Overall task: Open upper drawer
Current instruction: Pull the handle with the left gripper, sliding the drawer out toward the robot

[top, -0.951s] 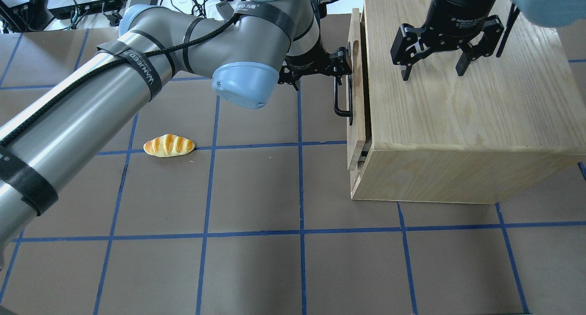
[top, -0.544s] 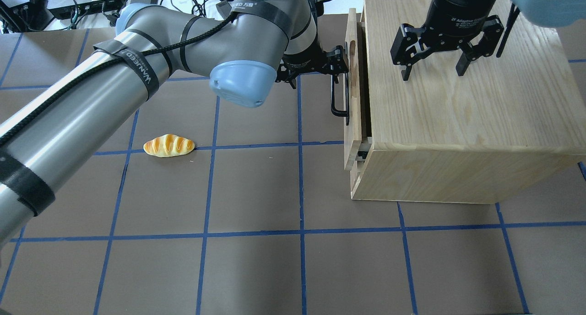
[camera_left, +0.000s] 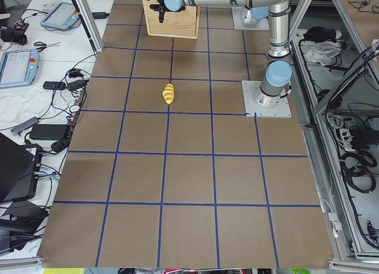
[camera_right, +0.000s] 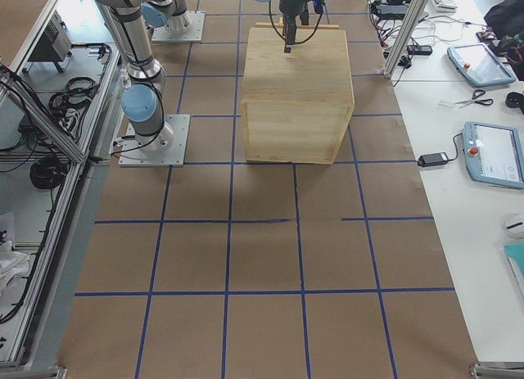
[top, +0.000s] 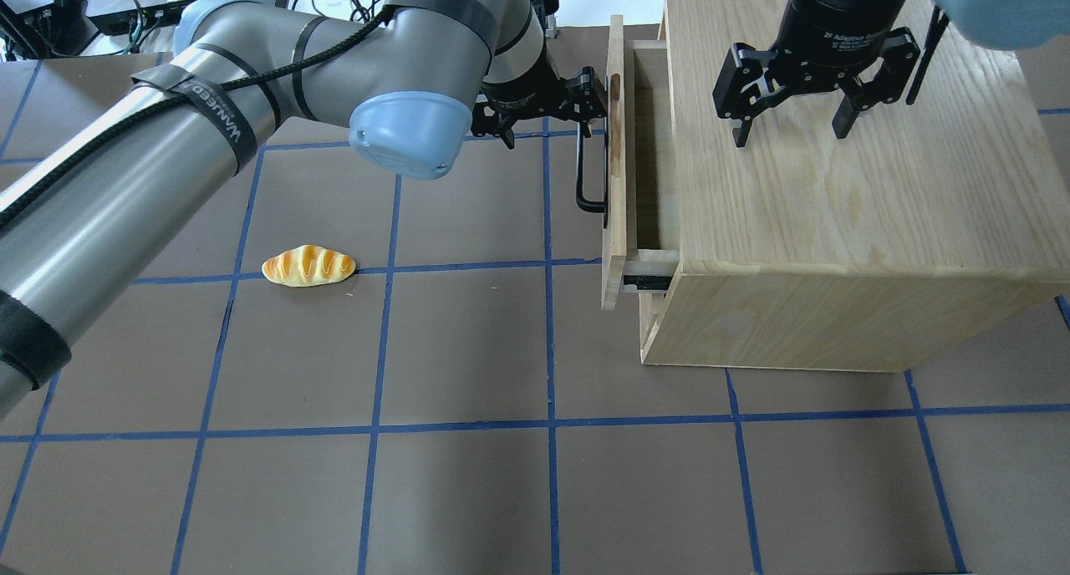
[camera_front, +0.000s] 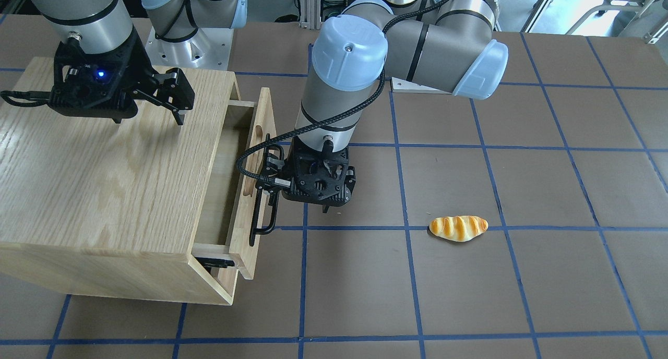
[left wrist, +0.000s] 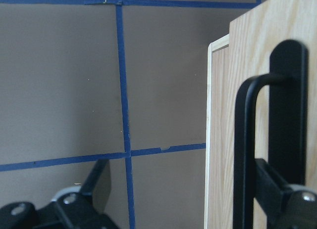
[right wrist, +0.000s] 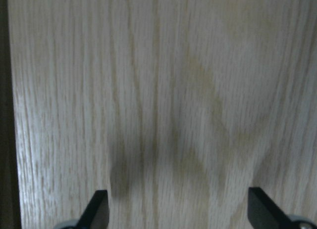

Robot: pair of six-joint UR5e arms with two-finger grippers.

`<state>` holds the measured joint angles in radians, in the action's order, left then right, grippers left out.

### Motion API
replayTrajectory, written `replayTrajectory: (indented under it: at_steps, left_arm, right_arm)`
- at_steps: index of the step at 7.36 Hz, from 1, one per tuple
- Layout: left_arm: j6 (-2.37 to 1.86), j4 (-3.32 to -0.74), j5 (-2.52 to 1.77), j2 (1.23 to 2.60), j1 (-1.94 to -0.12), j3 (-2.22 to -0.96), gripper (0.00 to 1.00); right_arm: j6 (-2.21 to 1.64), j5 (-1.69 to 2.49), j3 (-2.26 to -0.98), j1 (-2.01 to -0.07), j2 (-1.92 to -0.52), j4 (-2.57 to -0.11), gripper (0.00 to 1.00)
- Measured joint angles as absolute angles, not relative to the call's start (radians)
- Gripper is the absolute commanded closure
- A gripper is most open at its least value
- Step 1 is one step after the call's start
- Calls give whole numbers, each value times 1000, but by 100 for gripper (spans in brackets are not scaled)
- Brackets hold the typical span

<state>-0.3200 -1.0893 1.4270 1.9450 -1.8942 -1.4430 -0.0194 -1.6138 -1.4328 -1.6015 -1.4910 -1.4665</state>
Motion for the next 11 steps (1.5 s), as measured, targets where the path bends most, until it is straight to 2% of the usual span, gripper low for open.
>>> replayTrajectory:
  at_steps: [11]
  left_arm:
    - [-142, -1103, 1473, 1939, -1830, -1449, 0]
  right_arm:
    - [-19, -1614, -1433, -1601, -1491, -1467, 0]
